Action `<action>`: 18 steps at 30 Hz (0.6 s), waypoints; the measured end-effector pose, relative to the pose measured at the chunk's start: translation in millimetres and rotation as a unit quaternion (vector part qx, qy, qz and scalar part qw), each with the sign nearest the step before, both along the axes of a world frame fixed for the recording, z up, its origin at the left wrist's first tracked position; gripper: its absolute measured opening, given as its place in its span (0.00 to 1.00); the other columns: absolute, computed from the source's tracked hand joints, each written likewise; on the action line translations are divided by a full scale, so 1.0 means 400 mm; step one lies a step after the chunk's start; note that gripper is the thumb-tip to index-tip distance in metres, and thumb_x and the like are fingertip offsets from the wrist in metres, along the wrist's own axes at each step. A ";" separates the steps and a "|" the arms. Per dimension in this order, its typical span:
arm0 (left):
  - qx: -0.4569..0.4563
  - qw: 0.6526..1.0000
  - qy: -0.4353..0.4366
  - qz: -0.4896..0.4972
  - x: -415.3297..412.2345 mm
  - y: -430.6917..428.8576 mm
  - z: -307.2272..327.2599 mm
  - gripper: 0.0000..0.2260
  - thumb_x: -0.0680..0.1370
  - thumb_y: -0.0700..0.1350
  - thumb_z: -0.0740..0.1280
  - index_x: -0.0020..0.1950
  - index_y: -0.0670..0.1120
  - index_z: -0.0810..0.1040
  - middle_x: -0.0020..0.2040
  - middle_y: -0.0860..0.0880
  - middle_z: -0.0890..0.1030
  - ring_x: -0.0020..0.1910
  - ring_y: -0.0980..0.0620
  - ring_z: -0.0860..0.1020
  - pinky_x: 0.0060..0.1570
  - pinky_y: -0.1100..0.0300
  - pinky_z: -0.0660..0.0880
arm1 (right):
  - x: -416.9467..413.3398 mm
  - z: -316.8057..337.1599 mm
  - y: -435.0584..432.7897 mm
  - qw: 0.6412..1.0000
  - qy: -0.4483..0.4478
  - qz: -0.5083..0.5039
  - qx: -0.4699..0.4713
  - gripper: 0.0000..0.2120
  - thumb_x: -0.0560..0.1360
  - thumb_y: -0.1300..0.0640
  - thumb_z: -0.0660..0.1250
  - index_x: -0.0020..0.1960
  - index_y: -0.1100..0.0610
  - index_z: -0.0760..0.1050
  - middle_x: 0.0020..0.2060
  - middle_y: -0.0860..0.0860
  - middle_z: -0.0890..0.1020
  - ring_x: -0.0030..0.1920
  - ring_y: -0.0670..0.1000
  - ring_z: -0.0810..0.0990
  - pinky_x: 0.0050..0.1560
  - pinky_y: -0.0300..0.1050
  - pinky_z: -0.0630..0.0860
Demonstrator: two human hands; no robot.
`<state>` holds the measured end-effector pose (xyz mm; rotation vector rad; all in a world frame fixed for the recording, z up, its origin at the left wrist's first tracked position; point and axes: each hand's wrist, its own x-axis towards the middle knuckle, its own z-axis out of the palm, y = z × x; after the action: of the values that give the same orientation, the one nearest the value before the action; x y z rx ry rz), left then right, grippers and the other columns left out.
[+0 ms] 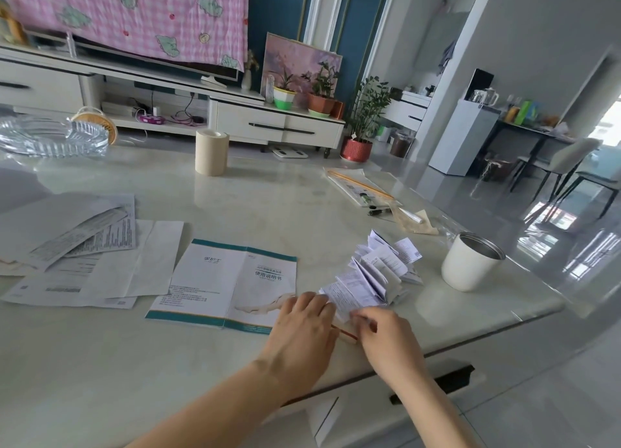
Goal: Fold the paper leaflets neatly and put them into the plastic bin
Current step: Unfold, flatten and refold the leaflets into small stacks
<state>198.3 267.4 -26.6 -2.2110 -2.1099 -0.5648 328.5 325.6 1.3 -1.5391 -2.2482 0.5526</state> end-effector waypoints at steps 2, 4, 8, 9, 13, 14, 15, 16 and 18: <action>-0.006 1.000 0.000 0.013 -0.005 -0.002 0.010 0.23 0.72 0.53 0.49 0.53 0.49 0.82 0.56 0.51 0.81 0.56 0.51 0.79 0.55 0.59 0.74 | -0.011 0.007 -0.009 0.995 -0.090 0.016 0.048 0.11 0.79 0.53 0.58 0.53 0.50 0.79 0.54 0.48 0.75 0.51 0.53 0.78 0.46 0.42 0.71; -0.011 0.999 0.026 -0.017 -0.011 0.009 0.001 0.36 0.71 0.56 0.36 0.71 0.45 0.67 0.74 0.47 0.64 0.73 0.48 0.62 0.71 0.51 0.58 | -0.029 0.010 -0.027 0.985 -0.149 0.034 0.084 0.12 0.80 0.54 0.54 0.54 0.53 0.76 0.59 0.48 0.70 0.53 0.52 0.78 0.45 0.43 0.68; 0.001 1.000 0.018 -0.011 -0.010 0.013 -0.011 0.36 0.72 0.55 0.35 0.72 0.43 0.66 0.74 0.45 0.62 0.74 0.46 0.61 0.71 0.44 0.55 | -0.042 -0.001 -0.044 0.976 -0.188 0.058 0.094 0.13 0.81 0.57 0.51 0.60 0.55 0.70 0.71 0.47 0.64 0.59 0.53 0.76 0.53 0.43 0.69; -0.021 1.000 0.012 -0.006 -0.012 0.014 -0.013 0.34 0.73 0.54 0.38 0.69 0.43 0.70 0.73 0.45 0.65 0.72 0.47 0.64 0.69 0.45 0.59 | -0.039 -0.004 -0.044 0.974 -0.194 0.062 0.095 0.14 0.81 0.57 0.51 0.61 0.56 0.70 0.72 0.47 0.63 0.60 0.53 0.76 0.53 0.43 0.70; -0.027 1.000 0.003 0.005 -0.009 0.012 0.001 0.36 0.71 0.55 0.36 0.68 0.44 0.71 0.72 0.46 0.67 0.72 0.50 0.65 0.70 0.47 0.60 | -0.018 -0.015 -0.050 0.973 -0.193 0.087 0.091 0.15 0.81 0.52 0.50 0.63 0.53 0.70 0.69 0.45 0.67 0.59 0.53 0.76 0.52 0.44 0.70; -0.036 0.999 0.011 0.005 -0.008 0.012 -0.004 0.38 0.70 0.55 0.34 0.70 0.44 0.69 0.74 0.47 0.64 0.73 0.50 0.62 0.71 0.46 0.57 | -0.010 -0.017 -0.052 0.974 -0.186 0.091 0.089 0.15 0.81 0.51 0.50 0.63 0.51 0.70 0.68 0.43 0.68 0.59 0.52 0.76 0.52 0.44 0.70; -0.032 0.999 0.007 0.006 -0.009 0.011 0.001 0.35 0.71 0.55 0.37 0.67 0.45 0.73 0.71 0.46 0.68 0.71 0.50 0.66 0.69 0.46 0.62 | -0.004 -0.017 -0.051 0.978 -0.170 0.087 0.085 0.15 0.81 0.50 0.52 0.62 0.49 0.72 0.67 0.42 0.69 0.60 0.50 0.75 0.53 0.43 0.70; -0.030 1.000 -0.006 0.008 -0.010 0.011 -0.006 0.30 0.72 0.53 0.43 0.59 0.46 0.80 0.64 0.47 0.77 0.64 0.51 0.75 0.61 0.47 0.72 | 0.001 -0.019 -0.049 0.983 -0.143 0.079 0.080 0.14 0.81 0.49 0.54 0.62 0.48 0.73 0.66 0.41 0.70 0.60 0.49 0.75 0.54 0.42 0.70; -0.034 0.999 -0.013 0.002 -0.007 0.000 -0.015 0.21 0.71 0.51 0.52 0.45 0.49 0.84 0.50 0.51 0.84 0.51 0.55 0.82 0.47 0.52 0.79 | 0.003 -0.020 -0.045 0.991 -0.092 0.059 0.075 0.13 0.80 0.48 0.57 0.61 0.48 0.74 0.63 0.41 0.73 0.59 0.47 0.75 0.54 0.41 0.69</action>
<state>195.6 267.2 -32.5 -2.2465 -2.1771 -0.5338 329.9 307.8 -6.6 -1.4423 -2.4684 0.2752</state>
